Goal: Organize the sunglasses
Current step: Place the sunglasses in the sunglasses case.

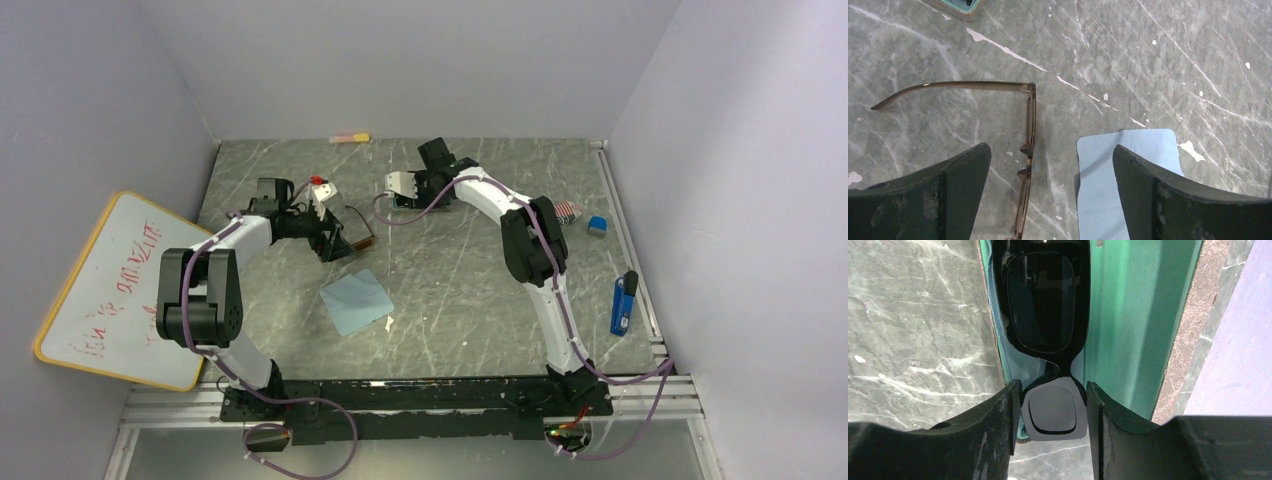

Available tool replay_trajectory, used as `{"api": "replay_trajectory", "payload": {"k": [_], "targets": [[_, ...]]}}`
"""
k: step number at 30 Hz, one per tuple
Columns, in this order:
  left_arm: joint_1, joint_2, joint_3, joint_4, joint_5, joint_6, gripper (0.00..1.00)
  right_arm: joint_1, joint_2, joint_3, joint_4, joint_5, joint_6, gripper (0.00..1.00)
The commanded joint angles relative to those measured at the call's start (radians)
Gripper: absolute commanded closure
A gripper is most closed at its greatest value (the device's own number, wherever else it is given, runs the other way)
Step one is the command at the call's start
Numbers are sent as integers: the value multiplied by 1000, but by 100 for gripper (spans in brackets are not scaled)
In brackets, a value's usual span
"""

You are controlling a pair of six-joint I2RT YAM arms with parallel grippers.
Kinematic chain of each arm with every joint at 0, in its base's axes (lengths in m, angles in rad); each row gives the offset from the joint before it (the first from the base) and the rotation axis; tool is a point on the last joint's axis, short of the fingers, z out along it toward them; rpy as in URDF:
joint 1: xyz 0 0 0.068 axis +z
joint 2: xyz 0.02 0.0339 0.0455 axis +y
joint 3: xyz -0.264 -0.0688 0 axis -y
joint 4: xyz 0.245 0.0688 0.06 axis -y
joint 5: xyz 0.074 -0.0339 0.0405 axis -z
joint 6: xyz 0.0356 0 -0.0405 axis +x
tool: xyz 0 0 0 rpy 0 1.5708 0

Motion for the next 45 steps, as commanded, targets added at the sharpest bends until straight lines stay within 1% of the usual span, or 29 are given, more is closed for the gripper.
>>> {"api": "replay_trajectory", "payload": {"k": [1,9,15,20,33,36,45], "targets": [[2,3,5,-5,43,23,4,6,14,47,-14,4,24,62],[2,8,9,-13,48,28,4,11,17,50,-38,4,18,58],[2,12,11,-15,50,29,4,16,11,50,-46,7,16,50],[3,11,11,-13,51,29,4,17,12,51,-45,16,8,47],[2,23,14,-11,52,27,4,16,7,65,-42,26,5,45],[2,24,15,-11,52,26,4,16,3,67,-43,24,4,42],[2,12,12,5,45,11,4,18,-27,78,-68,15,3,41]]}}
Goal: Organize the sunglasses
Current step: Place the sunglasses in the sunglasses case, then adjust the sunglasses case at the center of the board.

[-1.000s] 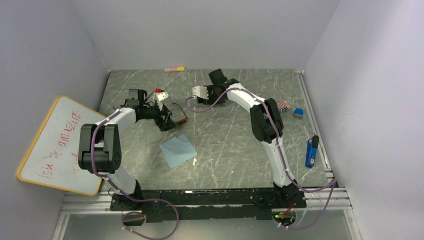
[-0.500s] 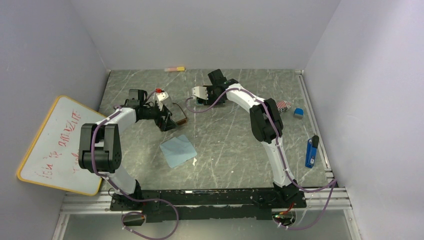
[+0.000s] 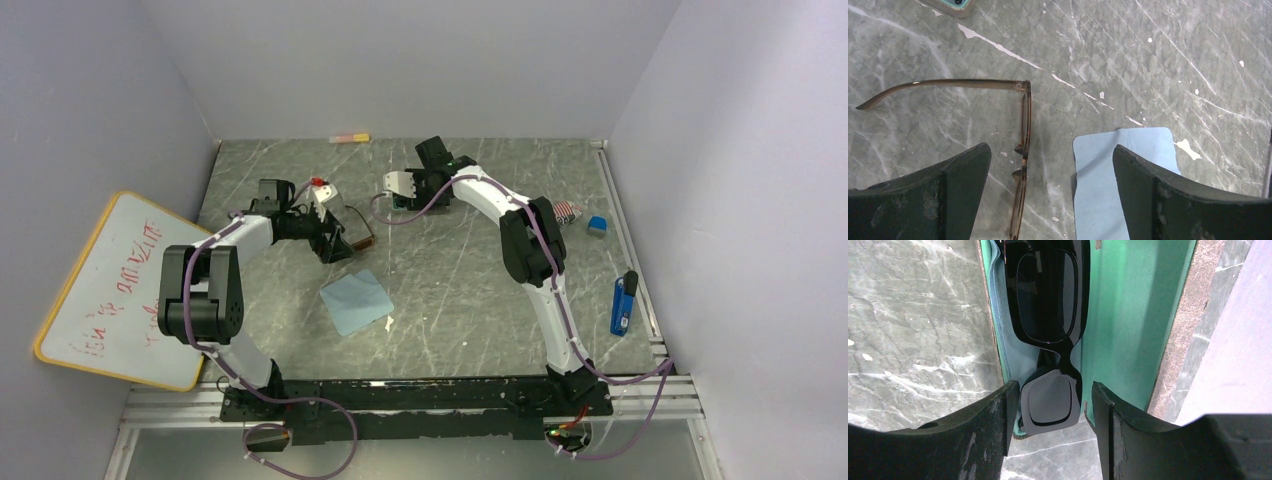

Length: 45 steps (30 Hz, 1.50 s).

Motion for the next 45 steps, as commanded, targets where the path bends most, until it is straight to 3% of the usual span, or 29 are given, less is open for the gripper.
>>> {"api": "replay_trajectory", "payload": {"k": [1,12,20,23,27,33,36,45], "targets": [[2,-12,13,16,26,0,4,5,-41,46,-35,-5,3,41],[1,-75,58,132,-44,-147,4,7,-149,4,-76,-47,38,37],[-4,26,192,265,-96,-350,4,12,-195,-28,-108,-94,87,34],[-28,107,325,239,-130,-375,4,12,-221,-17,-101,-103,264,31],[-86,241,577,88,-168,-368,4,12,-212,57,-216,-141,446,31],[-163,469,912,-55,-153,-403,4,8,-464,-364,60,-257,598,30],[-194,546,1017,-78,-161,-405,4,4,-527,-464,81,-299,618,30],[-219,766,1235,0,-62,-594,4,3,-674,-691,154,-297,672,31]]}}
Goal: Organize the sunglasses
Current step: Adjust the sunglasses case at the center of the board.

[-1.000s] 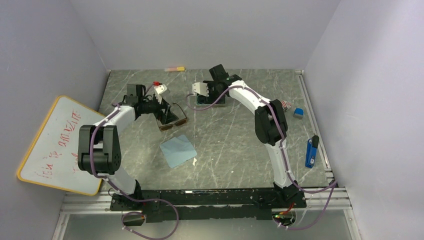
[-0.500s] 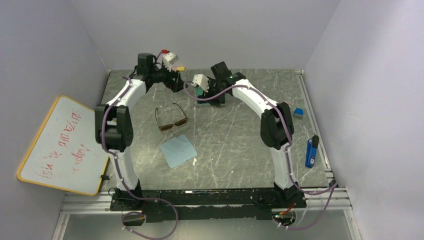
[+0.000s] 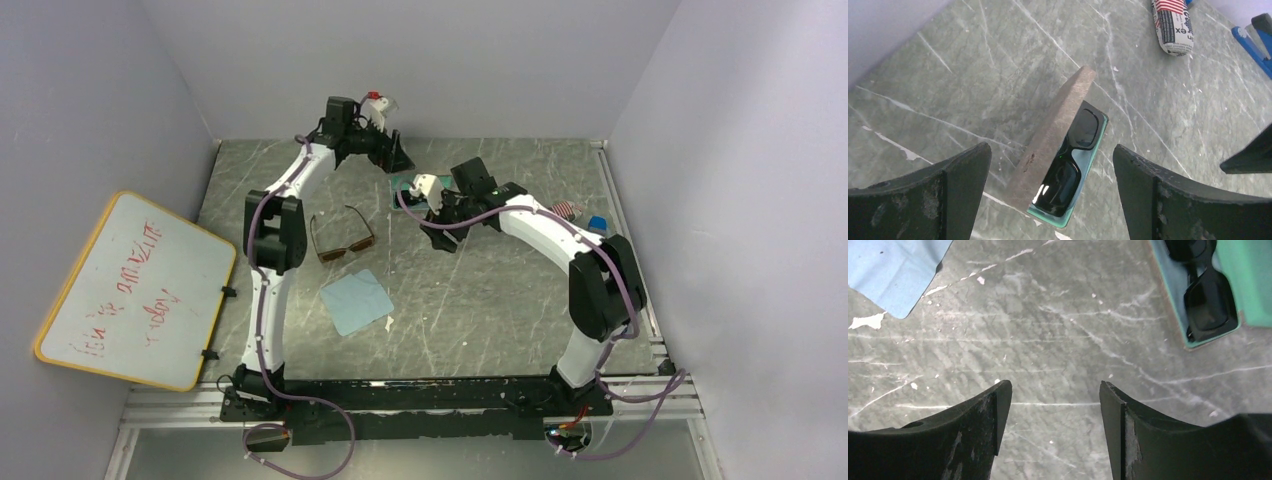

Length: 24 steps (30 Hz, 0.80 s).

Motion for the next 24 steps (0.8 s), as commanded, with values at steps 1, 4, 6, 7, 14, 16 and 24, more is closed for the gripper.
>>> {"api": "replay_trajectory", "payload": {"k": [1,4,6,7,14,16,24], "targets": [[-6,75,97,30,63,-112,4,-7,-72,-81,96,-21,75,32],[-11,119,110,34,81,-160,4,-8,-60,-102,110,-25,91,33],[-11,134,107,34,85,-175,4,-8,-52,-99,106,-30,93,34],[-13,138,104,35,84,-179,4,-8,-50,-96,104,-32,94,34],[-13,127,47,23,85,-174,4,-8,-58,-121,146,-33,90,35],[-13,111,17,17,95,-181,4,-8,-53,-132,166,-41,90,35],[-15,12,-118,34,98,-190,4,-14,6,-121,242,0,135,36]]}}
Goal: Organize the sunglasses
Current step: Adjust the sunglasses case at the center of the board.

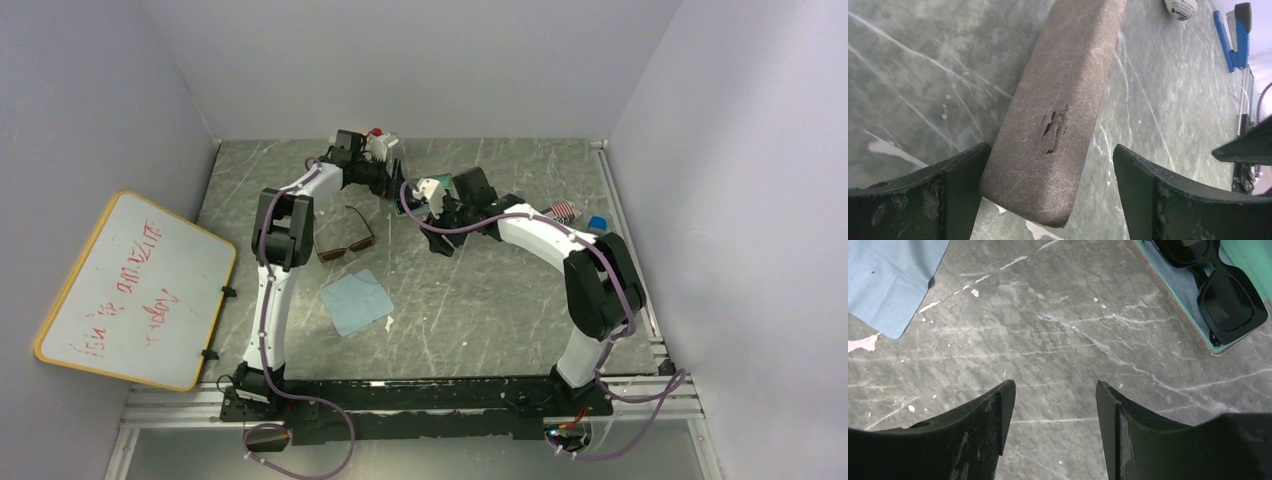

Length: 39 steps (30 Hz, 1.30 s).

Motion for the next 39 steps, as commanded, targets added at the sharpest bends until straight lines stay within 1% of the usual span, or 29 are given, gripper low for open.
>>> {"api": "replay_trajectory", "payload": {"k": [1,9,16,19,23,26,29,30,31,33,36,39], "targets": [[-6,-142,-54,32,28,-24,4,-15,39,22,79,10,39,36],[-23,-235,-163,82,44,-45,4,-40,130,74,100,4,51,37],[-61,-297,-259,92,35,-28,4,-77,207,110,169,5,79,39],[-70,-312,-266,84,24,-18,4,-84,246,131,190,20,81,43],[-70,-317,-221,54,-2,-3,4,-94,284,132,239,46,75,48],[-70,-311,-173,38,-42,-10,4,-110,302,127,279,43,72,54],[-70,-290,-121,11,-75,-12,4,-130,309,120,305,21,63,66],[-70,-282,-104,5,-85,-14,4,-137,310,118,312,12,57,71],[-69,-273,-88,-4,-92,-15,3,-142,311,116,317,1,47,78],[-70,-258,-63,-18,-102,-18,4,-150,308,101,333,-14,22,87],[-70,-240,-45,-35,-122,-18,4,-152,298,65,364,-11,-15,92],[-70,-228,-35,-49,-147,-12,4,-154,293,37,403,-16,-24,95]]}}
